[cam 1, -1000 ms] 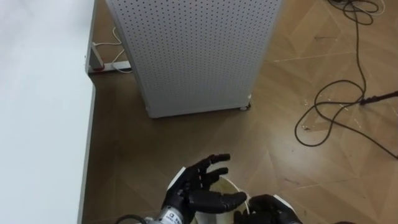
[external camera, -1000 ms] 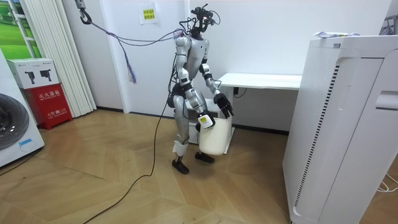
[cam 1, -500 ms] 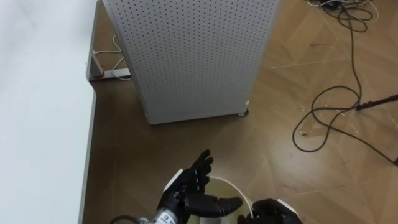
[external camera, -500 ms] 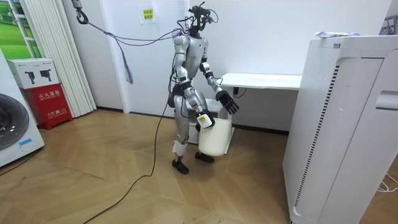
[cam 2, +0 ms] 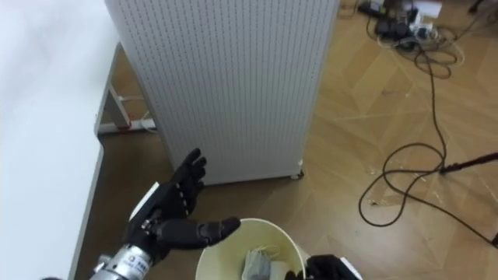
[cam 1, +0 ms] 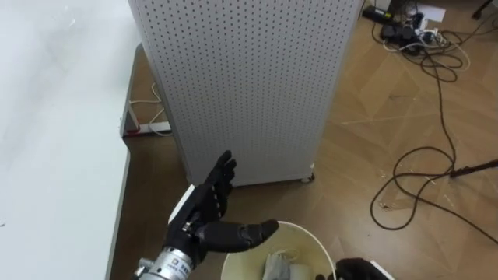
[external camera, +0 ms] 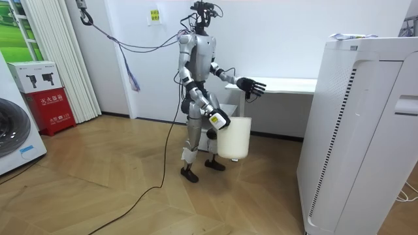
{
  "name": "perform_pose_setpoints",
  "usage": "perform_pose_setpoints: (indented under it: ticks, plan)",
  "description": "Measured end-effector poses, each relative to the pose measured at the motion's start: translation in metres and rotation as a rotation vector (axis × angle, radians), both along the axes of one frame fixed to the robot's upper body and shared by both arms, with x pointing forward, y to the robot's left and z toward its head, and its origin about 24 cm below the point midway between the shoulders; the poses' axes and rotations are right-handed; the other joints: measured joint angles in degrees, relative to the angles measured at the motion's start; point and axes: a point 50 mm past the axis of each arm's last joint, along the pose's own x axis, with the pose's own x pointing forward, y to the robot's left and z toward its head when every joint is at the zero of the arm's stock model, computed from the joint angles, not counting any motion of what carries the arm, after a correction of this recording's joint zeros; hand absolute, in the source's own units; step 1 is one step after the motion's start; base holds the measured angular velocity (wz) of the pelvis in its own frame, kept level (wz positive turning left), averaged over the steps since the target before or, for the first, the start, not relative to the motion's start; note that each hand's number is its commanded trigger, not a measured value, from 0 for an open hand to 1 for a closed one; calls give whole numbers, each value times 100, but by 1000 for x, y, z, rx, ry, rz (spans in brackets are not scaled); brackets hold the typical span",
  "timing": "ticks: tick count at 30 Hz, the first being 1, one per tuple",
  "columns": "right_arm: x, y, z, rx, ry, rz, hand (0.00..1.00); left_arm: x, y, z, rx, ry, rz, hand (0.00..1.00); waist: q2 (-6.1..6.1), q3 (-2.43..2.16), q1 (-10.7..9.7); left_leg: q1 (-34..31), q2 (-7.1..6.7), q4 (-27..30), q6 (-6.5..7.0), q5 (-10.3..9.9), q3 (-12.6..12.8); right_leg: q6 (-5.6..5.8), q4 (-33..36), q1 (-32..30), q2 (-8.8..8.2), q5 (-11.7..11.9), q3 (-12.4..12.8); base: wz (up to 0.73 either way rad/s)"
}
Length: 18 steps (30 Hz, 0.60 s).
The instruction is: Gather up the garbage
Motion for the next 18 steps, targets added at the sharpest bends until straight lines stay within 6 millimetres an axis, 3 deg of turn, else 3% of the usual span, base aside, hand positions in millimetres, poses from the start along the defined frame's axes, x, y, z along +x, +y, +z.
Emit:
perform_pose_setpoints:
  ticks: [4, 9, 18]
  plan:
    - [-12, 2, -2, 13, -1, 1, 100, -8, 9, 2, 40, -22, 40, 0, -13, -34, -5, 358, 17, -16, -76, -55, 11, -49, -233, 450, 72, 25, -20, -1]
    - [-21, -2, -4, 14, 12, -7, 100, -8, 11, 6, 94, -51, 63, 0, -5, -39, -15, 559, 53, -6, -125, -86, -41, -93, -276, 686, 100, 18, -61, 1]
    - [-31, 2, -2, -52, 2, 108, 100, -7, 10, 14, 230, -128, 104, 0, 12, -32, -20, 787, 144, -15, -228, -188, -34, -149, -289, 762, 177, 46, 326, -20]
